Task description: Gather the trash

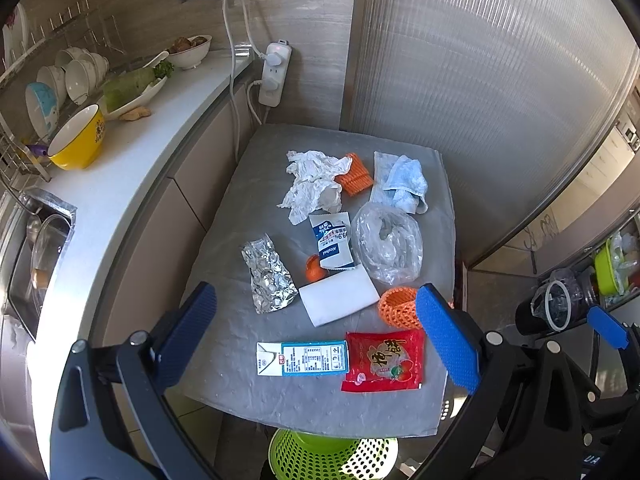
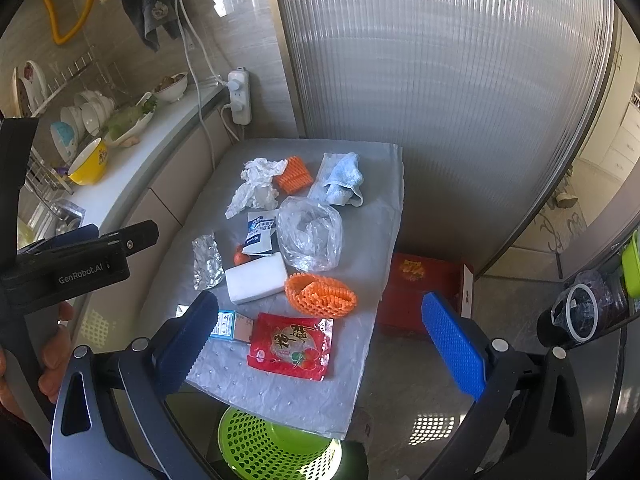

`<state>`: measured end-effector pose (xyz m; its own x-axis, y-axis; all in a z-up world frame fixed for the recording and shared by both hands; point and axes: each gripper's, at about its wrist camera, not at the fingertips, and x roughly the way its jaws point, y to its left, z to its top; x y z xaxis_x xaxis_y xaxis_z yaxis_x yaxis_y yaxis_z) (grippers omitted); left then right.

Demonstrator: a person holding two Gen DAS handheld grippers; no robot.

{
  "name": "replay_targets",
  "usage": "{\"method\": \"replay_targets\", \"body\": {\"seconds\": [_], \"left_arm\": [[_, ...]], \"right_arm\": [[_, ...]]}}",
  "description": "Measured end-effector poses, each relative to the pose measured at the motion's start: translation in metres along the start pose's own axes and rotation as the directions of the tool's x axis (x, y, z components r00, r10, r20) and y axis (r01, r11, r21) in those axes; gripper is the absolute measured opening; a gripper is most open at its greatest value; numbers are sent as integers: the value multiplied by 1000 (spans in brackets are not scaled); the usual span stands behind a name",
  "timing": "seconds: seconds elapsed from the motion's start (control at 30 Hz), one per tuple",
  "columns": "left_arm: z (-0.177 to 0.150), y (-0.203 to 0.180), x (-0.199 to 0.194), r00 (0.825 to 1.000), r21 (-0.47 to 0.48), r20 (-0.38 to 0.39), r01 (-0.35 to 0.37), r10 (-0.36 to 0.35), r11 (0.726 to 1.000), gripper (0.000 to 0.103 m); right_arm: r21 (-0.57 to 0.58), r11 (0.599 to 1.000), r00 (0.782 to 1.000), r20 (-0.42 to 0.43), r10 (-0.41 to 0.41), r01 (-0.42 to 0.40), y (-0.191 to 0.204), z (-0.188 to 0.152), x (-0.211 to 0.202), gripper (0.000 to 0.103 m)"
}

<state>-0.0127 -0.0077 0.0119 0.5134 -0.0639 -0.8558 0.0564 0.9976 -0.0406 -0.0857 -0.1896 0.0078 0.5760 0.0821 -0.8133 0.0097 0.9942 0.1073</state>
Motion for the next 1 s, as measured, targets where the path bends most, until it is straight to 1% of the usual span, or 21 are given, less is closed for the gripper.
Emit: {"method": "replay_targets", "body": {"seconds": [0.73,1.0], "left_arm": [[-4,2,-1,1000,-6,-4,-5,5,1000,95],[-6,4,-1,1000,-13,-10,-17,16,1000,95]], "right_arm": [[-1,1000,1000,-4,1,-1,3,-3,0,101],[-6,1000,1000,-17,20,-20,5,-7,4,101]]}}
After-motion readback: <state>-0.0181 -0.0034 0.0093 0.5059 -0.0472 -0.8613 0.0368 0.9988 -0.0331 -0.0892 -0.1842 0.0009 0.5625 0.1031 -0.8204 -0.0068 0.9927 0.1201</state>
